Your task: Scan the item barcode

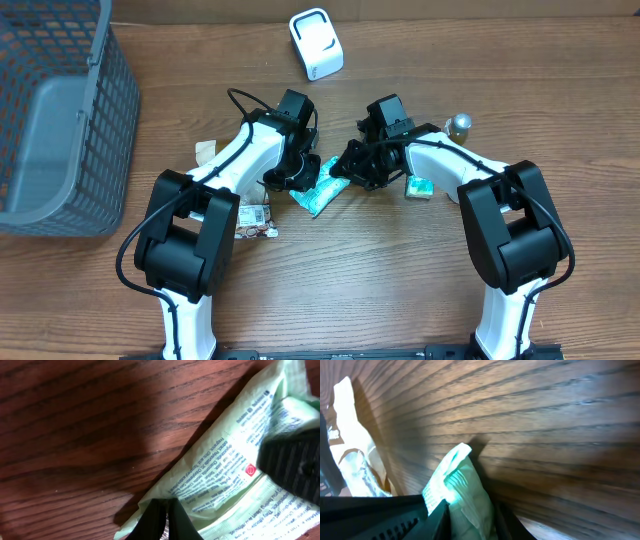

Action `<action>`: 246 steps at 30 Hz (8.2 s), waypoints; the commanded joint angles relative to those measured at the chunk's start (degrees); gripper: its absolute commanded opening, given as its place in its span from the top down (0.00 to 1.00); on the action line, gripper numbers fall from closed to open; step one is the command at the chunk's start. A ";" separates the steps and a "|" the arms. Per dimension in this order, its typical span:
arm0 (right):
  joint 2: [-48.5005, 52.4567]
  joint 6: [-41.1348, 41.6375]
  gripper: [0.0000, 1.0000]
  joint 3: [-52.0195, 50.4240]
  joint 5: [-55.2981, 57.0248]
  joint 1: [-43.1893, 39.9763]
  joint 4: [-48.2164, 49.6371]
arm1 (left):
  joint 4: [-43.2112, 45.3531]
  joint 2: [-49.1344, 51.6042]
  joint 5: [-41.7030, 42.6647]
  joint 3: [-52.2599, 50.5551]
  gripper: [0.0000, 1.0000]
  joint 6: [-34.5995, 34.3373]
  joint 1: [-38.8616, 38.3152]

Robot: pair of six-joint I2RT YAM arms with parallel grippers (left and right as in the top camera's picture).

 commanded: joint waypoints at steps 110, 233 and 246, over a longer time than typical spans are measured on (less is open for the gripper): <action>-12.66 -22.05 0.96 -1.14 -3.74 -4.37 -17.20 | -22.43 -0.63 -4.87 26.73 0.00 -1.31 23.26; -12.35 5.20 0.64 -17.03 6.43 2.95 9.70 | -22.27 -0.63 -4.90 26.73 0.00 -1.31 23.26; -14.08 -1.55 0.96 -16.76 2.51 2.95 10.54 | -22.27 -0.63 -4.90 26.73 0.01 -1.31 23.26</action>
